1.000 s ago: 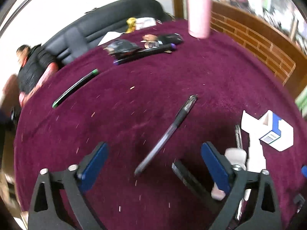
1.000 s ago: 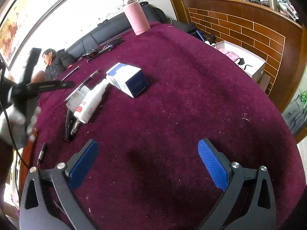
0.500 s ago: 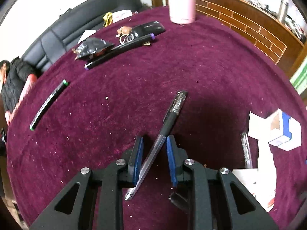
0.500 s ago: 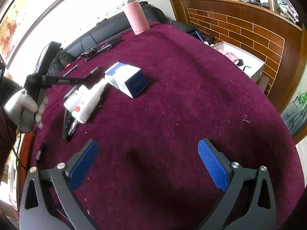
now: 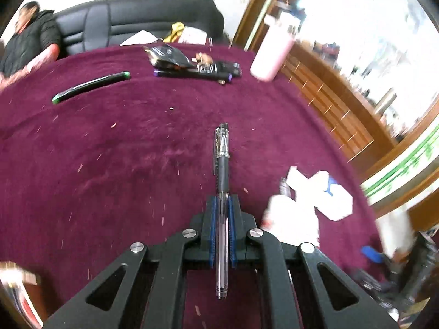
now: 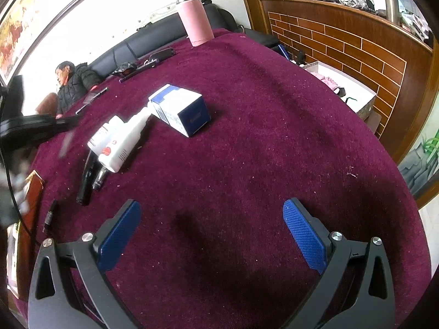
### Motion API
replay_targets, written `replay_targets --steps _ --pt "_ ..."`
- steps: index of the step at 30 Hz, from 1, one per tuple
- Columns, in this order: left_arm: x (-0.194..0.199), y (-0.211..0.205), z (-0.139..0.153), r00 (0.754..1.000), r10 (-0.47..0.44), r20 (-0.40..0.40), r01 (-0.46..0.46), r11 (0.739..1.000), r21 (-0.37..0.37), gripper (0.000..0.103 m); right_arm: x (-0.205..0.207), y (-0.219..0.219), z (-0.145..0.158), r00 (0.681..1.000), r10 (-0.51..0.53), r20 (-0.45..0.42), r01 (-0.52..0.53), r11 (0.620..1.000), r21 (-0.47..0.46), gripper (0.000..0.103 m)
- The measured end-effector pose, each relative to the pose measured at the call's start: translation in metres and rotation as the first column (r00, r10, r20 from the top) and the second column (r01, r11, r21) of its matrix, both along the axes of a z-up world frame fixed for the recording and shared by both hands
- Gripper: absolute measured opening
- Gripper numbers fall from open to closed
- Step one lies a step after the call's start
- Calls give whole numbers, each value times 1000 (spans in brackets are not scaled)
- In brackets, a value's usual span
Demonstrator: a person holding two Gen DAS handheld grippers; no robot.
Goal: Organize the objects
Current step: 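Grasp the long black marker with the right gripper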
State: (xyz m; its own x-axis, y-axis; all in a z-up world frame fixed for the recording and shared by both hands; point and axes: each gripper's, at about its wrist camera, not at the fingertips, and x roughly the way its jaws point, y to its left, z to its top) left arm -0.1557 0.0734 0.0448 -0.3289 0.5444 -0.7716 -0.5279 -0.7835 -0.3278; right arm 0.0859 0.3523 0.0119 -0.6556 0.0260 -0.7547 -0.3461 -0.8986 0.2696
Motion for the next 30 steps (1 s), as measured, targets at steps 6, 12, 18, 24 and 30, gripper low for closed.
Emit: replay_targets --steps 6,12,18,24,30 --pt "68 -74 28 999 50 -16 -47 984 169 6 -21 -28 -4 978 70 199 -113 970 214 103" --pt "130 -159 49 989 137 -50 -119 955 270 6 -24 -55 24 980 98 174 -140 959 247 90" --pt "165 -222 42 973 223 -52 -199 936 291 6 -51 -114 67 964 254 82 -265 946 186 90" --pt "180 -259 30 958 283 -52 -257 922 288 6 -98 -177 70 907 410 94 -409 912 -30 66" --pt "188 -274 18 961 276 -28 -254 916 311 6 -136 -186 47 917 345 202 -345 938 -38 58"
